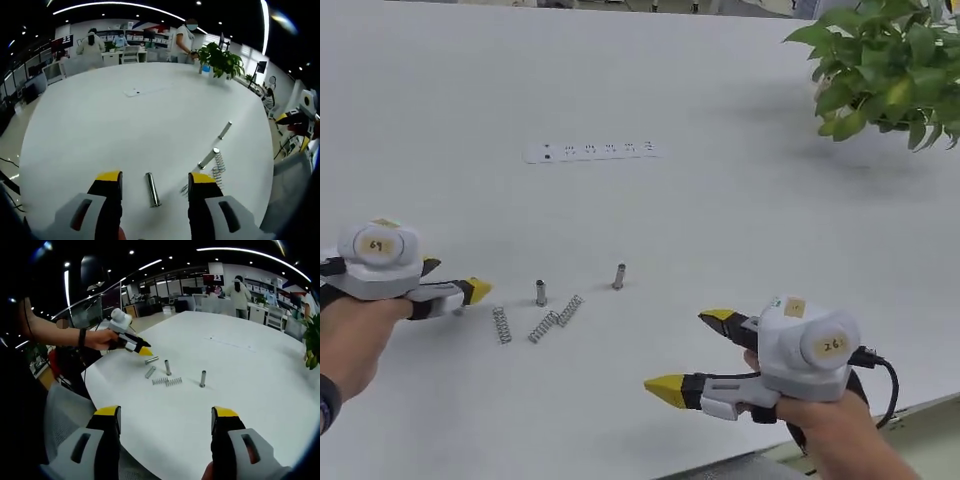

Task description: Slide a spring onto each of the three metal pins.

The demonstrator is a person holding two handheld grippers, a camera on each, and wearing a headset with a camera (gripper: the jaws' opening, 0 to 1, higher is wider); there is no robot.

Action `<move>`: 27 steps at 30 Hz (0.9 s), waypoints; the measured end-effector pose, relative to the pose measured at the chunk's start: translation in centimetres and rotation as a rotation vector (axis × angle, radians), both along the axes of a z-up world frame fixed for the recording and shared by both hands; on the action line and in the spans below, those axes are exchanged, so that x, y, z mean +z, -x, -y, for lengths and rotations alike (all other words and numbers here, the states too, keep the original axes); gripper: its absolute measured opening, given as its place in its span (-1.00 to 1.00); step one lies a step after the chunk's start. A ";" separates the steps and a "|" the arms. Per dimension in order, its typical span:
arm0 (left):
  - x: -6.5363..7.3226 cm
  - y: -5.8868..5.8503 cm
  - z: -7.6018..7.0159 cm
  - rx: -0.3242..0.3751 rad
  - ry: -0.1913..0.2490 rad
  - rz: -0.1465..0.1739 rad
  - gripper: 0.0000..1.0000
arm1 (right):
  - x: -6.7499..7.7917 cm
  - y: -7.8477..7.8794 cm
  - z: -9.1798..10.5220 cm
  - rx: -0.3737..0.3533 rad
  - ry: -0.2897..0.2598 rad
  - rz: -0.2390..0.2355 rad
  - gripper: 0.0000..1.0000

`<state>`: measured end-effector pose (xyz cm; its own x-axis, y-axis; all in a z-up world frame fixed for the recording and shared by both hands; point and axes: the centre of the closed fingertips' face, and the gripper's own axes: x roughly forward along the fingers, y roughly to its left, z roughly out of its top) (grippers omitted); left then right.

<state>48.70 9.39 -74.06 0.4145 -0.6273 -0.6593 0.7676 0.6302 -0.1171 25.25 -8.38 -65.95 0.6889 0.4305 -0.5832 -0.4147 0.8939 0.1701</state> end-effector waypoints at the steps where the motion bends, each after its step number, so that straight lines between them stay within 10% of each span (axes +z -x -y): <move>1: -0.4 -0.1 -0.1 0.003 -0.005 -0.005 -0.09 | 0.0 0.0 0.0 0.000 0.001 -0.001 0.46; 22: -3.4 -0.9 1.1 0.039 -0.037 -0.050 -0.67 | -0.7 0.1 0.0 0.008 0.023 -0.035 0.45; 27: -3.8 -0.5 0.8 0.021 -0.105 -0.019 -0.70 | -0.5 0.0 0.2 0.001 0.023 -0.034 0.45</move>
